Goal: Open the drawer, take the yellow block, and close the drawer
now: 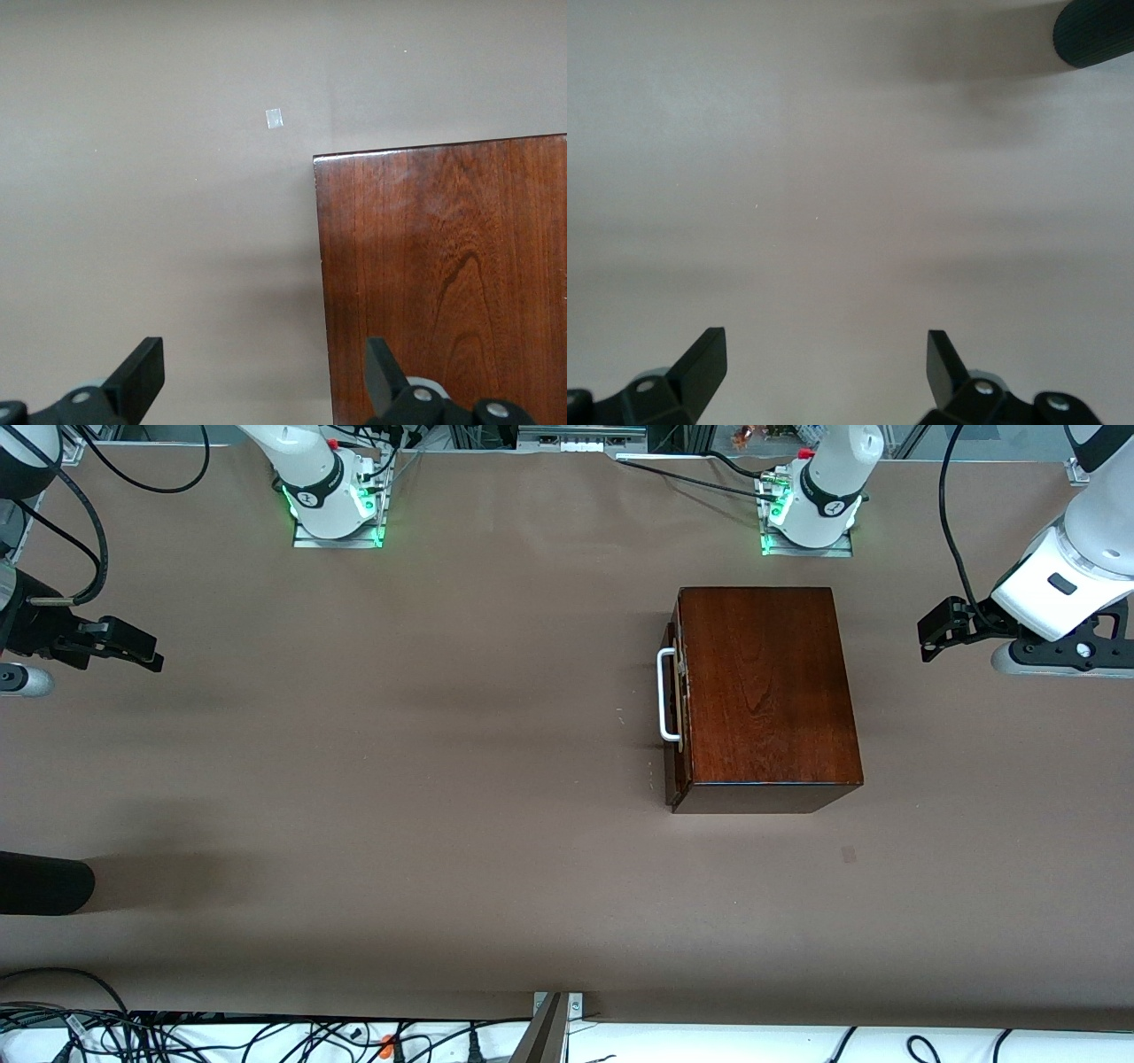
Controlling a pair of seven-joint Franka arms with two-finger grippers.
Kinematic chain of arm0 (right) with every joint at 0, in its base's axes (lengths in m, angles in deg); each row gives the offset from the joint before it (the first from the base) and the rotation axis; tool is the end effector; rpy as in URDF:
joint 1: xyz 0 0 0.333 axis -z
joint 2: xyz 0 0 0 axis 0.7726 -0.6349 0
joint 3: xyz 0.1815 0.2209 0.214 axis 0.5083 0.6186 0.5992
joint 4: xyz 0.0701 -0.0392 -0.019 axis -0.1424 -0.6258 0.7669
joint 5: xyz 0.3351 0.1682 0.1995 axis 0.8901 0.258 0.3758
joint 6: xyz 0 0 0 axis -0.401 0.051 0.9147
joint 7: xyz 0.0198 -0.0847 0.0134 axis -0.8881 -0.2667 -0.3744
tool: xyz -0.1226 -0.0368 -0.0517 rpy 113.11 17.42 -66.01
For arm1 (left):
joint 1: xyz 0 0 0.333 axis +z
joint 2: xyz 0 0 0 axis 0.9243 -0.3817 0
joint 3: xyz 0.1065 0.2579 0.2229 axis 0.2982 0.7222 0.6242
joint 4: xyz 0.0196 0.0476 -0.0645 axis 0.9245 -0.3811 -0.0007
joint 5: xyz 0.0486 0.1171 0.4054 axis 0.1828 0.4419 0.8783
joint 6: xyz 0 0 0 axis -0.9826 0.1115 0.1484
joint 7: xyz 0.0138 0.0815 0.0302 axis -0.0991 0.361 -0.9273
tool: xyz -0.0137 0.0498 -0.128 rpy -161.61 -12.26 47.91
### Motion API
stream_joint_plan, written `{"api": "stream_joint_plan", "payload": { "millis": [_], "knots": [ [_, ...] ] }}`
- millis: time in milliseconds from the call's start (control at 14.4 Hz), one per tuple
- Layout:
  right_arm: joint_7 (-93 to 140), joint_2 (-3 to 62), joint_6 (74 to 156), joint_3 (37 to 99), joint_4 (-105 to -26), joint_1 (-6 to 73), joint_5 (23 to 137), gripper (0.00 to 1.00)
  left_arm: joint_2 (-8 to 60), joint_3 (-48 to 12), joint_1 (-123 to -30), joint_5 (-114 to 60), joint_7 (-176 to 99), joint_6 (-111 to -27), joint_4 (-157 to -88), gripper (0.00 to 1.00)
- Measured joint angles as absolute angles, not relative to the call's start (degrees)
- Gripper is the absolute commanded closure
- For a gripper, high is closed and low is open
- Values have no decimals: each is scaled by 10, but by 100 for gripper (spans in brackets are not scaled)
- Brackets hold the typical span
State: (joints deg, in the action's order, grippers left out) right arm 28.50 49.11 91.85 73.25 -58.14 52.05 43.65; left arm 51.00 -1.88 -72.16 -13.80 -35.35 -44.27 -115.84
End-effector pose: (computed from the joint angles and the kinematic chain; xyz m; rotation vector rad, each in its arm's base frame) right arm 0.6107 -0.0155 0.5840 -3.1352 0.0479 0.0824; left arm 0.5876 -0.0562 0.6073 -3.0654 0.0899 0.0288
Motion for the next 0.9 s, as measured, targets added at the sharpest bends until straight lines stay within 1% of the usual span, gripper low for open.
{"api": "stream_joint_plan", "payload": {
  "millis": [901],
  "knots": [
    [285,491,918,731,-579,521,436,0,510,-19,-722,-138,-354,-434,-1158,0]
  ]
}}
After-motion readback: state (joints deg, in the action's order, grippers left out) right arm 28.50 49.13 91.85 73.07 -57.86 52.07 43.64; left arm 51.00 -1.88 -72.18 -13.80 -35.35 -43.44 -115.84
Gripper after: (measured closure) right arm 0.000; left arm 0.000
